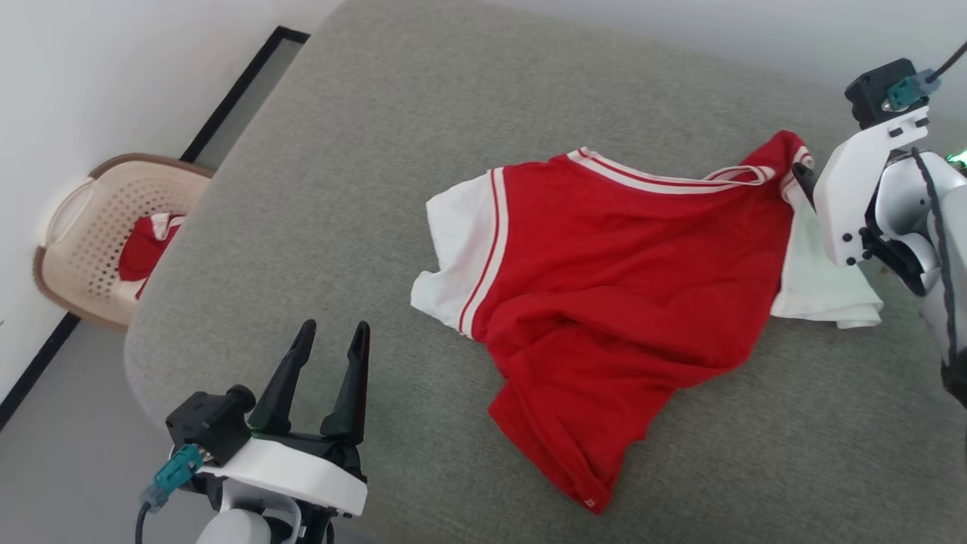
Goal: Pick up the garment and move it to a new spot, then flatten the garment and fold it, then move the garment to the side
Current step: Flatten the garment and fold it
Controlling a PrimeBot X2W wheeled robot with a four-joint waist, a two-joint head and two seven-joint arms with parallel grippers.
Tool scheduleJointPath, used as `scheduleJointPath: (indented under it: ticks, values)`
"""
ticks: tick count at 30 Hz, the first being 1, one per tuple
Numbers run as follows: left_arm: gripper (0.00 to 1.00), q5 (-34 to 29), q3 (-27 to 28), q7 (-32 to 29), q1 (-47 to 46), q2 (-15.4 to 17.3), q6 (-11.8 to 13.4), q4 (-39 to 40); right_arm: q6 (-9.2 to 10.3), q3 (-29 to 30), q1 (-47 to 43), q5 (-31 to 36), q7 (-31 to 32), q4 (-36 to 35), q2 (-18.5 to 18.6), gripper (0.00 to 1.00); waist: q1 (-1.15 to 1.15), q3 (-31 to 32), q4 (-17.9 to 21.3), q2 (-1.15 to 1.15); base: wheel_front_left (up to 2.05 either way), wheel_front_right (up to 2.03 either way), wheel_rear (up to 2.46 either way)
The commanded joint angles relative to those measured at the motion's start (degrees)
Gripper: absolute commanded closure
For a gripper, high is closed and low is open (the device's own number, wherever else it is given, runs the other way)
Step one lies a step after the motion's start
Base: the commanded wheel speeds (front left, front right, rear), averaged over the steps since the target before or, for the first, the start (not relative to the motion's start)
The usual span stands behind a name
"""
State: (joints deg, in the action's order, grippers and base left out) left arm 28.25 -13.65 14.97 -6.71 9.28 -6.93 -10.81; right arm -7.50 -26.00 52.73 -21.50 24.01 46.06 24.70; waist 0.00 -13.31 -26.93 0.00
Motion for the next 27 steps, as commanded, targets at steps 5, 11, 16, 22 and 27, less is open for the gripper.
scheduleJointPath:
  ticks: [5,11,16,22,27]
  values:
    - [0.0,-0.3,0.9,0.3,0.9,0.3,-0.3,0.1,0.02,-3.6,-2.8,-5.9,1.7,-4.4,2.5,0.0,0.0,0.6,2.0,0.0,0.0,0.0,0.0]
    - [0.0,-0.3,1.2,0.3,1.0,0.5,-0.5,0.5,0.02,-6.1,-7.0,-11.1,5.3,-11.5,5.5,0.0,0.0,0.6,2.9,0.0,0.0,0.0,0.0]
    - [0.0,-0.1,1.2,0.3,1.3,0.8,-0.6,0.8,0.02,-6.6,-11.7,-14.0,10.2,-19.1,7.7,0.0,0.0,0.3,3.2,0.0,0.0,0.0,0.0]
    - [0.0,0.2,0.7,0.3,0.4,0.5,-0.6,0.7,0.02,-3.7,-16.2,-11.8,13.1,-23.7,7.2,0.0,0.0,-0.6,2.8,0.0,0.0,0.0,0.0]
    - [0.0,0.4,0.5,0.3,-0.2,0.1,-0.5,0.4,0.02,0.1,-16.6,-6.7,10.7,-21.0,5.4,1.0,0.0,-1.3,2.4,0.0,0.0,0.0,0.0]
